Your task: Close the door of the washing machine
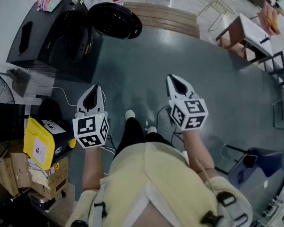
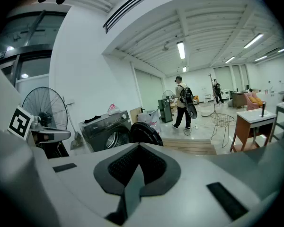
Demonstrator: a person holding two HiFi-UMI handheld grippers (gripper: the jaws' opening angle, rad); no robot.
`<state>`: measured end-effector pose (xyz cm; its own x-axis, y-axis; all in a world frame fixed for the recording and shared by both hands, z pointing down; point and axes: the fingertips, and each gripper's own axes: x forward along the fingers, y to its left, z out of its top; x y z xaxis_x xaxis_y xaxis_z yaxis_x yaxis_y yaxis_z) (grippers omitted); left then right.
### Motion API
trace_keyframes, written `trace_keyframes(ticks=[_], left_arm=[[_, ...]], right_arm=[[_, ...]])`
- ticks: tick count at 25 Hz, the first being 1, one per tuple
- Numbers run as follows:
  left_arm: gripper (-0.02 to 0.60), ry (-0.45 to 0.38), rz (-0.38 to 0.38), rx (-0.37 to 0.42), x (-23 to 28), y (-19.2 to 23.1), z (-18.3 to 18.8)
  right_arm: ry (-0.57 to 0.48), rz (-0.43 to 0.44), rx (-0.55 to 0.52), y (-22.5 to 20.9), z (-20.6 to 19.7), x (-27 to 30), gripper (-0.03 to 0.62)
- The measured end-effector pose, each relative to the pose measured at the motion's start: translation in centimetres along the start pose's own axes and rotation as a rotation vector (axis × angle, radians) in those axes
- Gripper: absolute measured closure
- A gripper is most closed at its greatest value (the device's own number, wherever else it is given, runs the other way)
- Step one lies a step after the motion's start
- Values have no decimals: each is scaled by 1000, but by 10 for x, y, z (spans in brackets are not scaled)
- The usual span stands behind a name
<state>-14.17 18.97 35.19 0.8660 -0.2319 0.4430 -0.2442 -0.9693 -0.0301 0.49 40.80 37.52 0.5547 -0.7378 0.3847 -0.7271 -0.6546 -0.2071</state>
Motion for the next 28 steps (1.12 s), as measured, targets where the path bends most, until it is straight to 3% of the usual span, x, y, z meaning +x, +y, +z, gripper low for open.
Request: trace_keyframes(ticks=[6,17,25,28], left_arm=[[574,7,-12,-43,12,25,-1],[574,7,-56,-144,45,73,7],[574,16,-47,-164,64,119,7],[574,25,-50,-162,71,133,4]], right_arm=[[18,-1,-6,11,3,28,589],[37,90,-18,44,18,96,588],[59,132,-20,71,24,152,585],[76,138,-21,78,25,171,526]])
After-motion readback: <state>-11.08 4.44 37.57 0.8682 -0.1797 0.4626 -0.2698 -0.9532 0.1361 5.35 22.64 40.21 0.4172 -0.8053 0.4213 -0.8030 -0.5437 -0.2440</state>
